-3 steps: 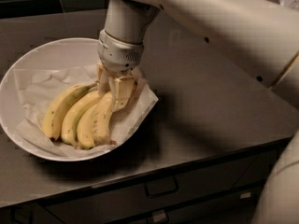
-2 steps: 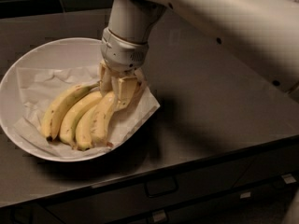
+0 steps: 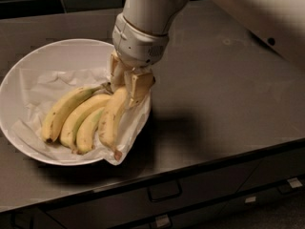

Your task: Pick banana from white bowl

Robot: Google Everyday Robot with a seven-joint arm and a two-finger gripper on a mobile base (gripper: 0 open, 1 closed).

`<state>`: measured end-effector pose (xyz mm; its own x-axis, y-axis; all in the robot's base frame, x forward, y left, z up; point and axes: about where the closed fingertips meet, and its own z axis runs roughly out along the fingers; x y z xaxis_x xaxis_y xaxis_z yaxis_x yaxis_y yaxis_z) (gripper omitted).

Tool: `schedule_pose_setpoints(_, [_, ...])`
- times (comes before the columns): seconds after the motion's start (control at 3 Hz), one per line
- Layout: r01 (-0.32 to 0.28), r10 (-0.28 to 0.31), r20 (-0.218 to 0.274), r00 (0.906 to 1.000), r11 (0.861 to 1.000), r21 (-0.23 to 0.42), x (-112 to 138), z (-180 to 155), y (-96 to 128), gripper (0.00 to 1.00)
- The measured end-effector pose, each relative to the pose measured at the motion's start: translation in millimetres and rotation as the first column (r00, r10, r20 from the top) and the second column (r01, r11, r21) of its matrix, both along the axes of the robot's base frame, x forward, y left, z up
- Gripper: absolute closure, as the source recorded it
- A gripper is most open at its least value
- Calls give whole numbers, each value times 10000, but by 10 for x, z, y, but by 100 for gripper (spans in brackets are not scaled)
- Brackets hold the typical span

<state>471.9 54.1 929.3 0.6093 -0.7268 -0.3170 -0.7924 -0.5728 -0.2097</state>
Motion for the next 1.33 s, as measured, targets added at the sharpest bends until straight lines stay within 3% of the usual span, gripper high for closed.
schedule_pose_setpoints(0.33, [-16,21,344,9994,9999,-147,-11,183,-48,100])
schedule_pose_setpoints(0.67, [-391,410,728,9965,9988,-281,69,396,-15,100])
schedule_pose_setpoints(1.0, [-840,843,1163,9896,9964,-72,172,614,50,100])
schedule_pose_setpoints(1.33, [-810,799,1282,9885,9967,37,191,633,83,100])
